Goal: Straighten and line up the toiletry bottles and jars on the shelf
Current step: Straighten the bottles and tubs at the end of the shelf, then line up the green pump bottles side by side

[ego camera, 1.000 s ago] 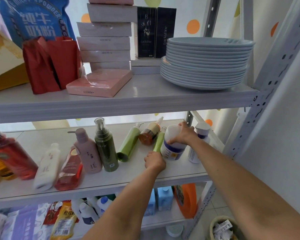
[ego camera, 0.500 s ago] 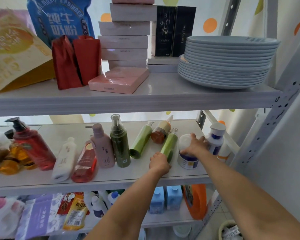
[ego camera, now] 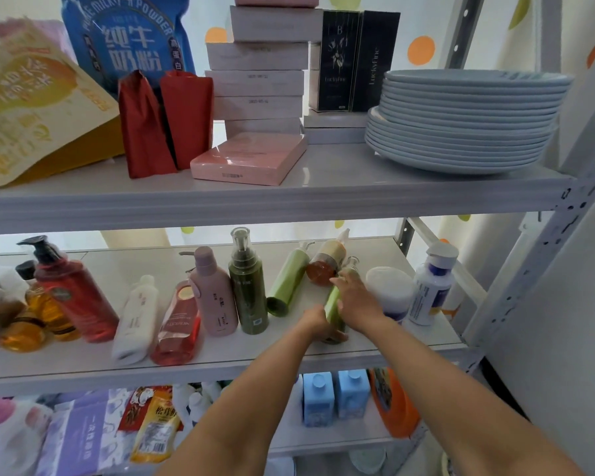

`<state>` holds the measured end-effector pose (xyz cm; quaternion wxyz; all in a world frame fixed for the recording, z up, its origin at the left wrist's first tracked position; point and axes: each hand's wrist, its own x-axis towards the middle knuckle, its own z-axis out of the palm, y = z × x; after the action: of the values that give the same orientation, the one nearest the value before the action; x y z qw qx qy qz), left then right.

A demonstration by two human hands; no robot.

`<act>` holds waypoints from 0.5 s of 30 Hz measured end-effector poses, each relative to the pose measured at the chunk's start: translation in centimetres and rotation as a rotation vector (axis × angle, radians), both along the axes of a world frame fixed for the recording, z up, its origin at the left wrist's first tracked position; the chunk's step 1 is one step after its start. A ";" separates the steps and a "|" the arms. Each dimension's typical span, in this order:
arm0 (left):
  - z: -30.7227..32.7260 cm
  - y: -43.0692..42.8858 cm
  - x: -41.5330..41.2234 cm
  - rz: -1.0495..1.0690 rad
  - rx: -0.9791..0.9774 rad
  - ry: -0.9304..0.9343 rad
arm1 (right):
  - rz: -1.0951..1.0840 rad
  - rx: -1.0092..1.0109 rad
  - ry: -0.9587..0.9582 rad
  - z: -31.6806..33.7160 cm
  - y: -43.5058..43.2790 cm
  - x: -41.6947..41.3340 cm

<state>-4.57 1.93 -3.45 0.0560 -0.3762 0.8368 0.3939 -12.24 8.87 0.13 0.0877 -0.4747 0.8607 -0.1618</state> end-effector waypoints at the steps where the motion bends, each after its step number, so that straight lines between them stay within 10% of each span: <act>1: 0.1 -0.3 0.2 -0.022 0.020 0.006 | -0.112 -0.023 -0.157 -0.5 -0.5 0.4; 15: 2.9 -5.3 -2.7 0.021 -0.103 0.104 | -0.581 0.016 -0.634 -2.6 -4.8 -0.8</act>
<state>-7.23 -3.41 -0.51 -0.0108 -0.3662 0.8538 0.3699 -13.07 4.06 -2.44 0.3021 -0.1390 0.8903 -0.3110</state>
